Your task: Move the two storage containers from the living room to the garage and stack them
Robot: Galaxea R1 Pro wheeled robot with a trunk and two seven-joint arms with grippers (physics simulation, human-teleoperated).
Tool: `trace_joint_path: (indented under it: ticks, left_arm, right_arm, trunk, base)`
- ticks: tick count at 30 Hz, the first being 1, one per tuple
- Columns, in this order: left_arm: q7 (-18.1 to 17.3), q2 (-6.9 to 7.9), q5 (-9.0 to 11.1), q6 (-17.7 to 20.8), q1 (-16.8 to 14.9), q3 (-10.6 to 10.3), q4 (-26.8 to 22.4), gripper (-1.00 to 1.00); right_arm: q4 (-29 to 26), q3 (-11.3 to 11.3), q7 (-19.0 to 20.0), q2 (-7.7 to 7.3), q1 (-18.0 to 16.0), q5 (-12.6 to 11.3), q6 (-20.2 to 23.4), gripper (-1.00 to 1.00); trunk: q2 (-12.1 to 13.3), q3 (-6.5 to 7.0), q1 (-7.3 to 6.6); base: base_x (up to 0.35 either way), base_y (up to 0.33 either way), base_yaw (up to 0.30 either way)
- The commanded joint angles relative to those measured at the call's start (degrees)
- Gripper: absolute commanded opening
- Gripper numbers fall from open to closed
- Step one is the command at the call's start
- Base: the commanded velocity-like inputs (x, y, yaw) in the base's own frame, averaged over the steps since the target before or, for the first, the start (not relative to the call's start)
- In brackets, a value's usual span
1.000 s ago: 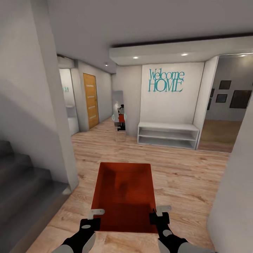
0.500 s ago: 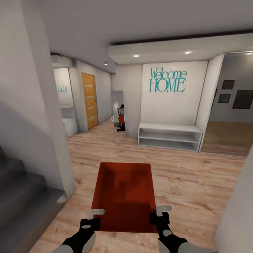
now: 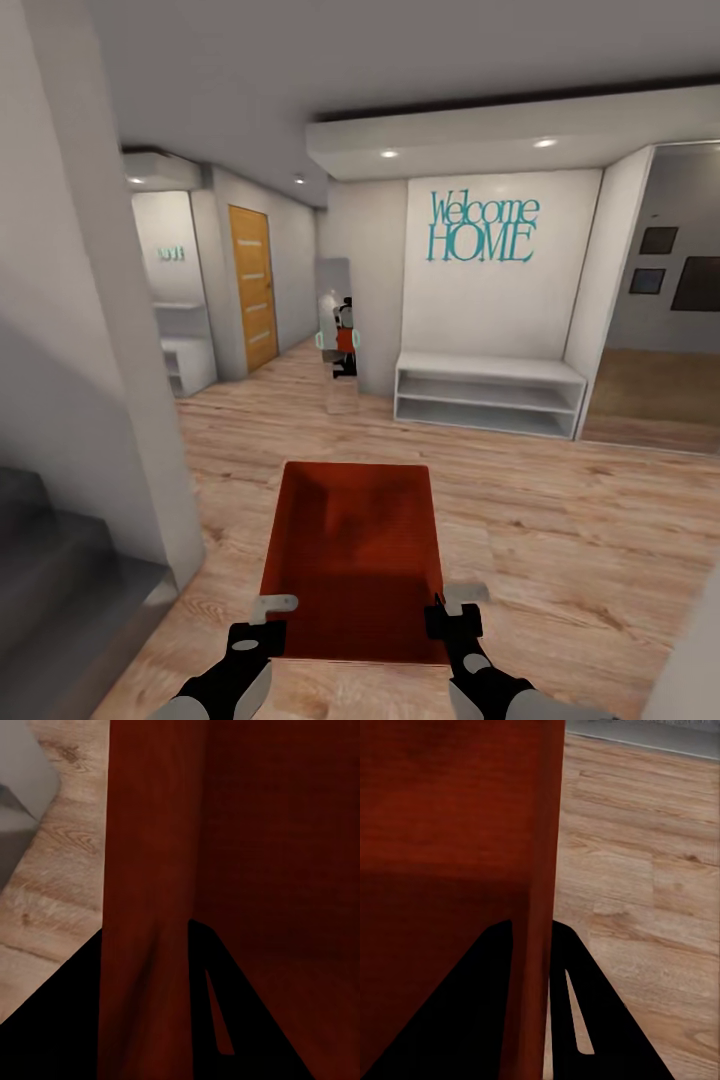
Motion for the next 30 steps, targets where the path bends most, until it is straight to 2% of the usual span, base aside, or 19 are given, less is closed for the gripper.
trace_joint_path:
  ticks: [1,30]
  left_arm:
    - [0.7,0.06,0.9,0.0,0.0,-0.3,0.2,-1.00]
    - [0.7,0.06,0.9,0.0,0.0,-0.3,0.2,-1.00]
  right_arm:
    - [0.0,-1.5,-0.8,0.02,-0.1,-1.2,-3.5,-1.00]
    - [0.0,-1.5,-0.8,0.02,-0.1,-1.3,-3.5,-1.00]
  trunk:
    - [0.0,-0.07,0.04]
    - [0.0,-0.07,0.04]
  base:
    - [0.322,0.000,0.000]
    - [0.322,0.000,0.000]
